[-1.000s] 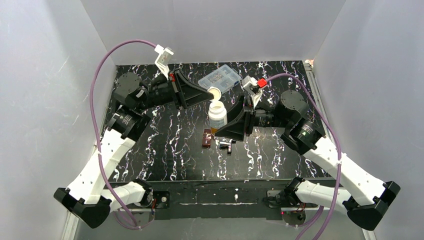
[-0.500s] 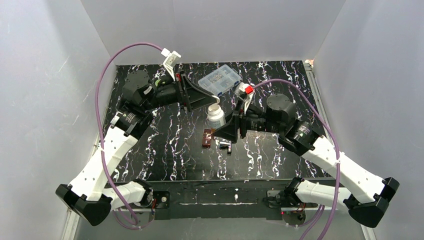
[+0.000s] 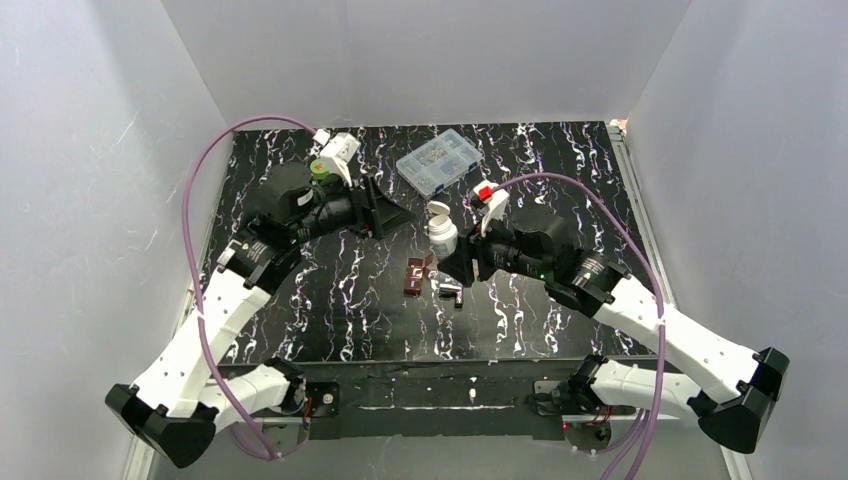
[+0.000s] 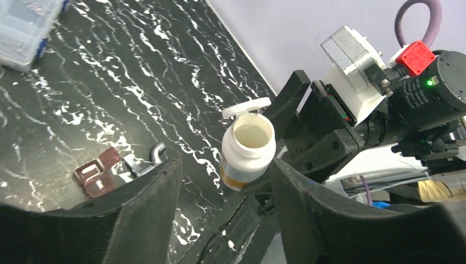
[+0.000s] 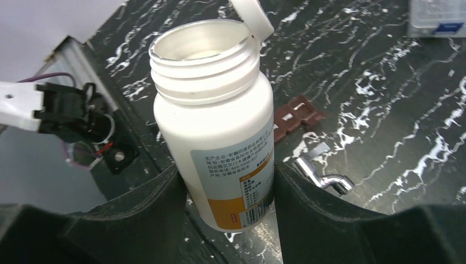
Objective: Sort the pills into containers
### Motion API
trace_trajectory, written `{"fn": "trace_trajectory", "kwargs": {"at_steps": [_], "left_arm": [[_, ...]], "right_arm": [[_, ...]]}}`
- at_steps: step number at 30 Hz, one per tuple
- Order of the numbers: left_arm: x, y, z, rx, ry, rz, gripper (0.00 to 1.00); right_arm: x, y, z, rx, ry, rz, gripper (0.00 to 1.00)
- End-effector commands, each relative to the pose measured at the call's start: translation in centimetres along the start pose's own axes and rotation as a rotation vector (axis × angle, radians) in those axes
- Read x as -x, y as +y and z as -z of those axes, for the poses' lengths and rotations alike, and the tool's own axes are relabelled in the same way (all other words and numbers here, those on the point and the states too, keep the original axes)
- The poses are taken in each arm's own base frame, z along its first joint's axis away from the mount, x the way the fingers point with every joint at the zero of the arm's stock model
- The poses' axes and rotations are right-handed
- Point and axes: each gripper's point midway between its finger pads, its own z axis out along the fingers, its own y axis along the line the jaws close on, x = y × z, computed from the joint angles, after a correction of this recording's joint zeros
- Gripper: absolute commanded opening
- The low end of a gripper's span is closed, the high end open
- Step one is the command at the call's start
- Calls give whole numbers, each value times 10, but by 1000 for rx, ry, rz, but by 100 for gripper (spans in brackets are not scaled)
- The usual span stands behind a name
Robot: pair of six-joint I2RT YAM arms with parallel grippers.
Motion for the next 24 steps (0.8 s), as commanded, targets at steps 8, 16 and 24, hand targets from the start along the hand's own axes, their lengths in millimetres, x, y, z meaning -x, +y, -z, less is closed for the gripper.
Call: {"fn": "trace_trajectory", "kwargs": {"at_steps": [8,16,24], "left_arm": [[-48,46,7,140,74,-32,40],[-73,36,2,27,121,31,49],[-70,8,14,-137,59,-26,71]], "right_arm": [[-23,-42,-15,-251,-1,56,1],[-37,-42,-27,-252,31,85,1],[10,41,-7,158,-69,96,1]]}}
